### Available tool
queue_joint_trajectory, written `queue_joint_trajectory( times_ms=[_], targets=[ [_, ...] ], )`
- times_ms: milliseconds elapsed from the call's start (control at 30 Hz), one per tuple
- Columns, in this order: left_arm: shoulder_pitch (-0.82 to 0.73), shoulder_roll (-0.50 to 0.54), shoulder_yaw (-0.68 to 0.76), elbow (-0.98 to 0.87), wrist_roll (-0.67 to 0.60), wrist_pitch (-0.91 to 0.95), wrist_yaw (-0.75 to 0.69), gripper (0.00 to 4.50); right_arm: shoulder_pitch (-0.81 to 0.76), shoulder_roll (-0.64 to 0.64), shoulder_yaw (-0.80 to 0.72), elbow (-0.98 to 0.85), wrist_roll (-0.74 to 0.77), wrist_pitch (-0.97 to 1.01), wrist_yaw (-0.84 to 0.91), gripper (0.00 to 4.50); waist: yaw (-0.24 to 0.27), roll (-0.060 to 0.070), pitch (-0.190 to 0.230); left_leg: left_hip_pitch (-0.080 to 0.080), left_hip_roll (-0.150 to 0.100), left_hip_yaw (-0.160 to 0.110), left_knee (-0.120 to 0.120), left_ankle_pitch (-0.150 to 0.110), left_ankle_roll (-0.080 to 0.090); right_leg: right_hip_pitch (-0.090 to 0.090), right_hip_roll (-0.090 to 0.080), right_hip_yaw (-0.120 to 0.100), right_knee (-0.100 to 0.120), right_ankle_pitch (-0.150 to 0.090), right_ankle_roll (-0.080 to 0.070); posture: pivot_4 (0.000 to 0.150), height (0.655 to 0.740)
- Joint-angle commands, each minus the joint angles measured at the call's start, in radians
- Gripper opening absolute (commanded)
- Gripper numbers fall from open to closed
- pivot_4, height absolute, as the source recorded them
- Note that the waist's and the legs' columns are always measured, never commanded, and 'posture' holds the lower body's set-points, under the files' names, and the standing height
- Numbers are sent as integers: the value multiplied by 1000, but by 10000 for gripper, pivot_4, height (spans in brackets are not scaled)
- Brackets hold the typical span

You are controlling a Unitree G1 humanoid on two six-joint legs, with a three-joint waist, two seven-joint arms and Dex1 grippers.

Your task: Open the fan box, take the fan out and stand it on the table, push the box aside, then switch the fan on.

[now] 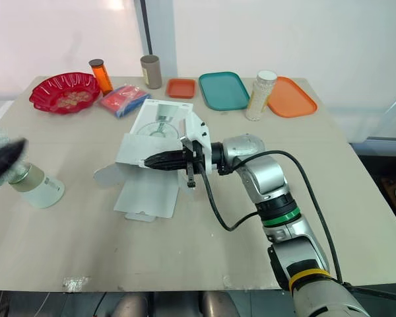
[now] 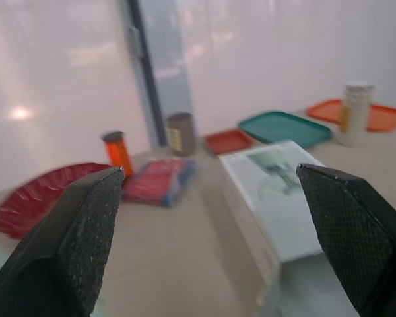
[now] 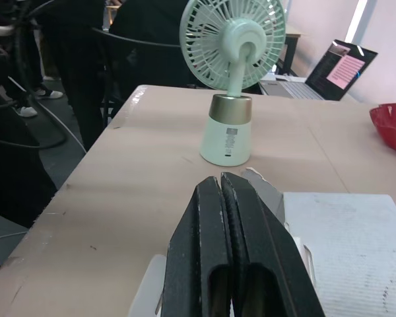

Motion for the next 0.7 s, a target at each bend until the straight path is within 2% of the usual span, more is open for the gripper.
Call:
queue_joint_trajectory(
  times_ms=[33,133,200,333,367,400,467,500,533,633,700],
  targets=[
    [114,16,-107,-68,81,-60,-78,44652,-7,-16,-29,-70,10,28,-34,0,0,1,0,0,0,0,0,0,0,0,1,0,0,0,0,1500,7400],
    [164,-34,-292,-32,239,-147,-85,44652,28,-41,-26,-124,8,83,-74,0,0,1,1,1,0,1,0,0,0,0,1,1,0,0,0,1500,7400],
    [173,-60,-362,5,319,-206,-93,44652,47,-50,-24,-150,8,105,-95,0,1,1,1,1,0,1,0,0,0,0,1,1,0,0,0,1500,7400],
    [155,-100,-480,73,464,-307,-72,45000,98,-67,-39,-236,35,204,-165,11982,1,1,0,0,0,1,0,0,0,0,2,2,0,0,0,1500,7400],
    [143,-101,-499,75,475,-321,-75,45000,118,-85,-50,-275,48,230,-174,15793,2,1,0,1,0,1,0,0,0,0,2,2,0,0,0,1500,7400],
    [135,-102,-512,75,481,-330,-78,45000,130,-98,-58,-300,57,245,-178,22048,2,1,0,0,0,1,0,0,0,0,2,2,0,0,0,1500,7400],
    [145,-91,-545,80,515,-356,-108,45000,139,-117,-84,-333,75,294,-211,27044,2,1,0,0,0,1,0,0,0,0,2,2,-1,0,0,1500,7400],
    [150,-91,-559,87,531,-369,-118,45000,138,-121,-95,-341,80,323,-237,30877,2,1,0,-1,0,1,0,0,0,0,1,2,-1,0,0,1500,7400],
    [153,-98,-572,95,535,-376,-123,45000,140,-127,-103,-350,73,347,-268,37706,2,1,0,-1,0,1,0,0,0,0,1,2,-1,0,1,1500,7400],
    [147,-122,-623,131,558,-408,-138,45000,123,-95,-125,-334,-28,512,-515,44344,0,1,0,0,0,1,0,0,0,0,2,2,-1,0,0,1500,7400],
    [144,-126,-637,155,574,-424,-146,45000,139,-105,-126,-357,-34,548,-550,44344,0,1,0,1,0,1,0,0,1,0,2,2,0,0,0,1500,7400]
  ],
)
